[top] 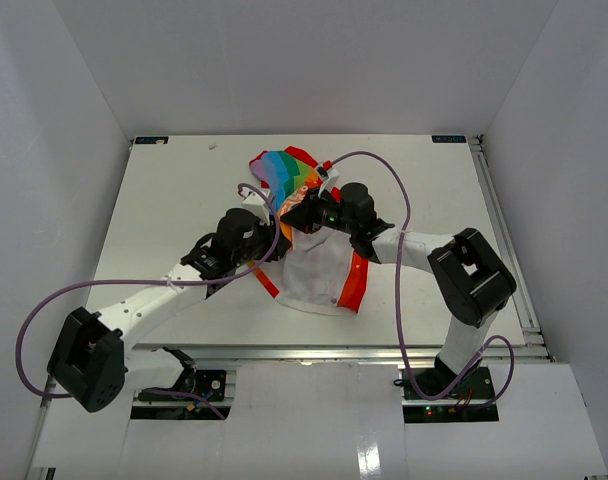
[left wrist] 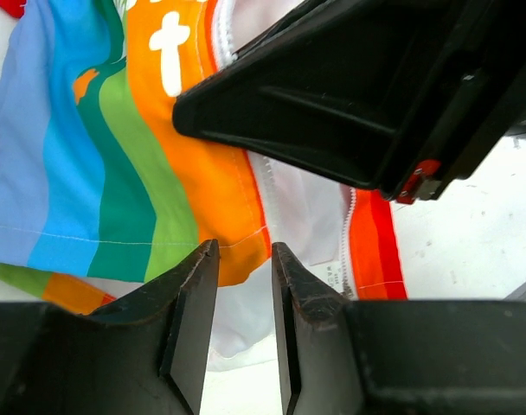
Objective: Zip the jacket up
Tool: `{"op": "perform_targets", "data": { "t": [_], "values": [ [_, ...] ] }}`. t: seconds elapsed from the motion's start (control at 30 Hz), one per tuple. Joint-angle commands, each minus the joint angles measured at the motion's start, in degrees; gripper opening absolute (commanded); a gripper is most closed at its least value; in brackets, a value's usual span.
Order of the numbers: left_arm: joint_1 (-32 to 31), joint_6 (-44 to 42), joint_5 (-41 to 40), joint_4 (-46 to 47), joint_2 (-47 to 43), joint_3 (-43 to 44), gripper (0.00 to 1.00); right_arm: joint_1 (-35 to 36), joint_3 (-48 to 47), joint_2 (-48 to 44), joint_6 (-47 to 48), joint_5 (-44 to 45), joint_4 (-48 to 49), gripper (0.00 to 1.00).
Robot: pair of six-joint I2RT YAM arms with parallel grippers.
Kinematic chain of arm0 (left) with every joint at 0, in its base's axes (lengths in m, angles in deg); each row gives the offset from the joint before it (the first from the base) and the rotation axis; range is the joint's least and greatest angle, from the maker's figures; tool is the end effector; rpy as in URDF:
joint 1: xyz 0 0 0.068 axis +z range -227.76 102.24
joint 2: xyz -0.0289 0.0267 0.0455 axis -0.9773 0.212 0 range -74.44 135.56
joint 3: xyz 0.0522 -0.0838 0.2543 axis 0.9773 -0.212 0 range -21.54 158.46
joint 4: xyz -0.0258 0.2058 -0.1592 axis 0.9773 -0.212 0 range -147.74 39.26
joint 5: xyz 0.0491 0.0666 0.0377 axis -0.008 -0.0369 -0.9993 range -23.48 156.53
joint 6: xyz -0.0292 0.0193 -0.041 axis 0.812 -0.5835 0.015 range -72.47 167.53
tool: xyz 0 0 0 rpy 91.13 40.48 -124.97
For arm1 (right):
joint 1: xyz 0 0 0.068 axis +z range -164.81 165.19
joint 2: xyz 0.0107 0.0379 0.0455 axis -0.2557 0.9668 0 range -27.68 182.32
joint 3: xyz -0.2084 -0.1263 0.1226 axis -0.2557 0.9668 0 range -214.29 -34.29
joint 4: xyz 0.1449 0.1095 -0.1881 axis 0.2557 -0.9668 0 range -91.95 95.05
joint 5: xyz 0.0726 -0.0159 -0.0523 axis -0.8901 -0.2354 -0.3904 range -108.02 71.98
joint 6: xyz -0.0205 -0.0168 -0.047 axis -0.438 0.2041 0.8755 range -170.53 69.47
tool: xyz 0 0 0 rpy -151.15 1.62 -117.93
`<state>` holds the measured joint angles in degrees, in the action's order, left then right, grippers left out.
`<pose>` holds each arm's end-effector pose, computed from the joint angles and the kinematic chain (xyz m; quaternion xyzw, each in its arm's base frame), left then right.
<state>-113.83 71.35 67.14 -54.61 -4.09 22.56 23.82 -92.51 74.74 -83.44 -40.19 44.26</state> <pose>0.2199 -0.1606 0.2526 0.0951 0.8613 -0.2532 0.4301 0.3047 0.2607 0.2341 -0.1659 0.7161 0.5026 0.4551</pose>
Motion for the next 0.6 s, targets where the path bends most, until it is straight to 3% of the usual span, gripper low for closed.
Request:
{"op": "perform_targets", "data": {
  "t": [0.0,0.23,0.57],
  "values": [
    [0.04,0.00,1.33,-0.79,-0.52,2.39,0.40,0.04,0.83,-2.76,-0.78,-1.02,4.13,0.08],
    [0.04,0.93,1.88,-0.05,1.30,2.21,0.39,0.03,1.44,-2.69,-1.94,-0.76,5.32,0.08],
    [0.03,1.77,2.73,1.36,2.32,1.85,0.45,0.04,1.79,-1.87,-3.58,-0.24,6.77,0.08]
  ]
}}
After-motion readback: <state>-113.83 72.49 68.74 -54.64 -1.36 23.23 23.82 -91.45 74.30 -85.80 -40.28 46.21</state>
